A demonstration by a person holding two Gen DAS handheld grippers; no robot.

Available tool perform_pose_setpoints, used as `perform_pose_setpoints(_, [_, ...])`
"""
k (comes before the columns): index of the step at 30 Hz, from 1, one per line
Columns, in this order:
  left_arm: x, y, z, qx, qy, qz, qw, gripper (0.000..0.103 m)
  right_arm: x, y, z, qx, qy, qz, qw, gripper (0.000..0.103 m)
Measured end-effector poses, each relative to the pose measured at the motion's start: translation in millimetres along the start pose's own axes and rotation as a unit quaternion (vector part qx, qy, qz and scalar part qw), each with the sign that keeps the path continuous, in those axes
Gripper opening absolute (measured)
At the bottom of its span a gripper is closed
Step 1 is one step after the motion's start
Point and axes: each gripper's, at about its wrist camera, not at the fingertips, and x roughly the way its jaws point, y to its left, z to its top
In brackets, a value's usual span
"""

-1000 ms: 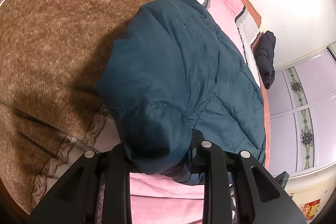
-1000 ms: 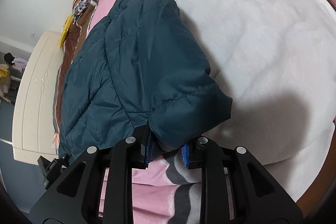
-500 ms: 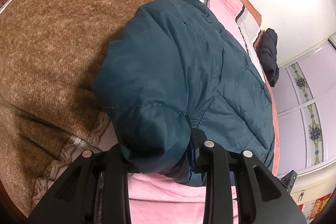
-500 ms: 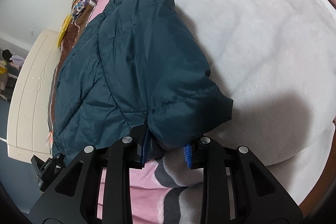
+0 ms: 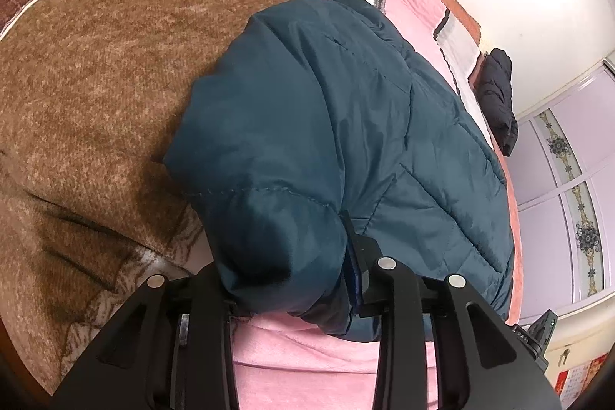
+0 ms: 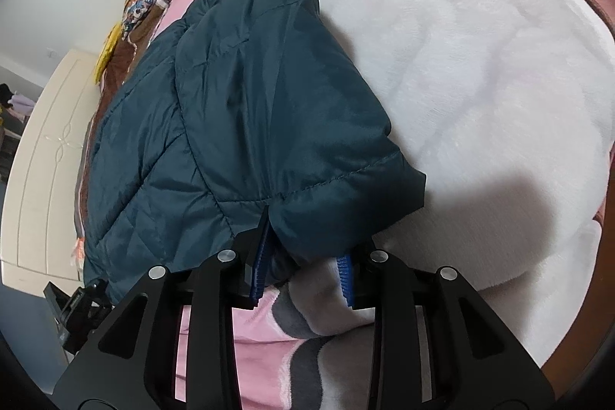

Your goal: Fold large clothes

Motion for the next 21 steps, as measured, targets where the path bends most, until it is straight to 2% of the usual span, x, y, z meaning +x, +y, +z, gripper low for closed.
perform_pose_setpoints(5, [-1, -4, 0, 0.006, -0.005, 0.010, 0.9999, 0.034, -5, 2, -3, -0.003, -0.002, -0.015, 1.000, 0.034])
perform_pose_setpoints(9, [-2, -3, 0, 0.004, -0.006, 0.015, 0.9999, 0.039, -12, 4, -7, -0.002, 0.000, -0.034, 0.999, 0.044])
perform_pose_setpoints(11, [-3, -2, 0, 0.004, -0.006, 0.016, 0.9998, 0.041, -17, 3, -9, 0.004, 0.005, -0.037, 0.999, 0.044])
perform_pose_setpoints(17, [-5, 0, 0, 0.003, -0.008, 0.028, 0.9996, 0.053, -39, 7, -14, 0.005, 0.005, -0.064, 0.998, 0.046])
perform_pose_setpoints(19, [-5, 0, 1, 0.002, -0.009, 0.037, 0.9993, 0.061, -50, 11, -14, 0.000, -0.009, -0.083, 0.996, 0.048])
perform_pose_setpoints(21, [-5, 1, 1, 0.003, -0.010, 0.037, 0.9993, 0.062, -60, 20, -13, -0.012, -0.028, -0.095, 0.995, 0.048])
